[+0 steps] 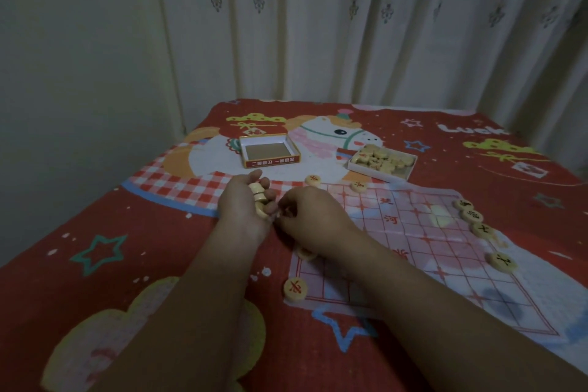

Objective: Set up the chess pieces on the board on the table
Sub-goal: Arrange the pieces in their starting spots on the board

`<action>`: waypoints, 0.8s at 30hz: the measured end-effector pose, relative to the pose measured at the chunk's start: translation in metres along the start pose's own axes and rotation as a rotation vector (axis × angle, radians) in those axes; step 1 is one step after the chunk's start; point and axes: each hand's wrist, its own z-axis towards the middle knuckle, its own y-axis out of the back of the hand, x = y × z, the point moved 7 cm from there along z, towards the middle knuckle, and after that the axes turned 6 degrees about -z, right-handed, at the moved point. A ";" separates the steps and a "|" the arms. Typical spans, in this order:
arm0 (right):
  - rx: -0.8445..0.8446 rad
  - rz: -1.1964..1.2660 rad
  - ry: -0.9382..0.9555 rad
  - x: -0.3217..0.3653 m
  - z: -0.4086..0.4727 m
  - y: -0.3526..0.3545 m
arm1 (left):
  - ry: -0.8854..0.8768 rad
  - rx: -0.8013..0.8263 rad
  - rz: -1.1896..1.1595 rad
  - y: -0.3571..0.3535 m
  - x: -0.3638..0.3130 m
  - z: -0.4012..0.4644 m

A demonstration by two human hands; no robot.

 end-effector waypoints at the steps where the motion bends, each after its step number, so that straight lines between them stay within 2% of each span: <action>1: -0.032 0.041 -0.014 -0.004 -0.001 0.004 | -0.003 -0.001 0.000 0.000 0.000 -0.001; 6: -0.141 0.230 -0.182 -0.065 -0.010 0.033 | 0.014 0.010 0.013 -0.002 0.003 -0.004; 11: -0.204 0.161 -0.340 -0.127 -0.031 0.058 | 0.037 0.063 0.030 -0.015 0.010 -0.013; 17: -0.194 0.140 -0.284 -0.126 -0.031 0.049 | 0.074 0.182 0.052 -0.032 0.021 -0.022; 21: -0.135 0.099 -0.270 -0.124 -0.029 0.040 | 0.050 0.215 0.182 -0.039 0.028 -0.031; 24: -0.215 0.166 -0.249 -0.122 -0.031 0.049 | 0.064 0.244 0.230 -0.042 0.035 -0.036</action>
